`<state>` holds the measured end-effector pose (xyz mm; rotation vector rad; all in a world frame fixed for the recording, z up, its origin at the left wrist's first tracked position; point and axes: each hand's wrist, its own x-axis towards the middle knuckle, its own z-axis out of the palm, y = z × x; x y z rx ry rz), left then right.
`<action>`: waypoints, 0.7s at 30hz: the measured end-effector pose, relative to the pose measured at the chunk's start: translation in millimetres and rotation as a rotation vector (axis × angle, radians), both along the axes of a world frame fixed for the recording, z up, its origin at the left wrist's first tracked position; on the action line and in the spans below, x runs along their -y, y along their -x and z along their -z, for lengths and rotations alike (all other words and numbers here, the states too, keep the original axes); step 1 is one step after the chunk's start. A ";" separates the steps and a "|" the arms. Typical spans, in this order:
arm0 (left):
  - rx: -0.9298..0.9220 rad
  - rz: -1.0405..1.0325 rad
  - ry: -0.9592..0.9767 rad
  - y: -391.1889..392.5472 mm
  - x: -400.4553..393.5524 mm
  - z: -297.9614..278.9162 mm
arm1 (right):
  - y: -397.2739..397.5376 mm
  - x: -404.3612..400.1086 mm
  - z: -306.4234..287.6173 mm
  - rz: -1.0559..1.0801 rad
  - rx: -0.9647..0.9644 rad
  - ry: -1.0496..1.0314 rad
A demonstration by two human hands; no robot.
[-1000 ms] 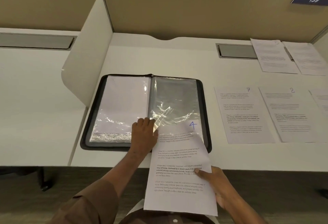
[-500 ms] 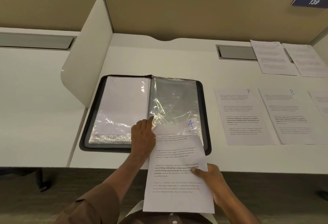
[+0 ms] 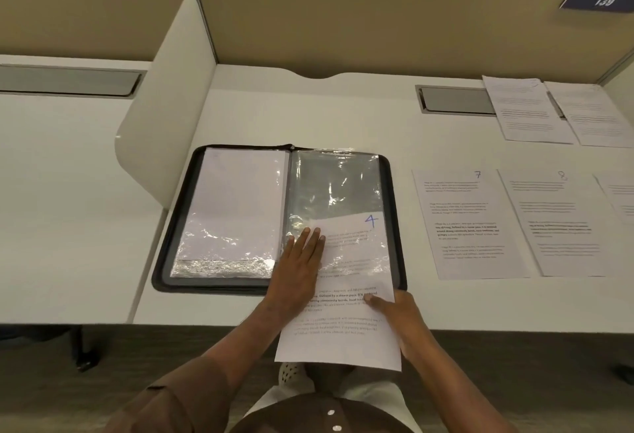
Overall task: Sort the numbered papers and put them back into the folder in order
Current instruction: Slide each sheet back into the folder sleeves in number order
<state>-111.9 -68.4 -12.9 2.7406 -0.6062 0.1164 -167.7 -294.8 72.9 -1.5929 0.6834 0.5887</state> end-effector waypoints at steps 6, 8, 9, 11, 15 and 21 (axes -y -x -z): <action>-0.024 0.025 -0.050 -3.7 2.2 -5.9 | -14.6 4.8 16.3 -0.076 0.107 0.128; -0.040 0.033 -0.062 -5.6 3.9 -5.4 | -5.7 2.8 20.7 -0.072 0.211 0.240; -0.053 0.037 -0.073 -6.9 4.5 -5.1 | 1.8 3.2 21.3 -0.055 0.301 0.337; -0.087 0.050 -0.104 -8.5 5.2 -3.0 | 17.5 7.8 23.2 -0.098 0.573 0.590; -0.157 0.065 -0.130 -11.0 7.3 -1.9 | 33.3 -6.5 33.2 -0.713 0.988 0.991; -0.163 0.067 -0.115 -10.2 9.0 -1.9 | 17.8 -37.8 59.6 -0.890 0.827 1.158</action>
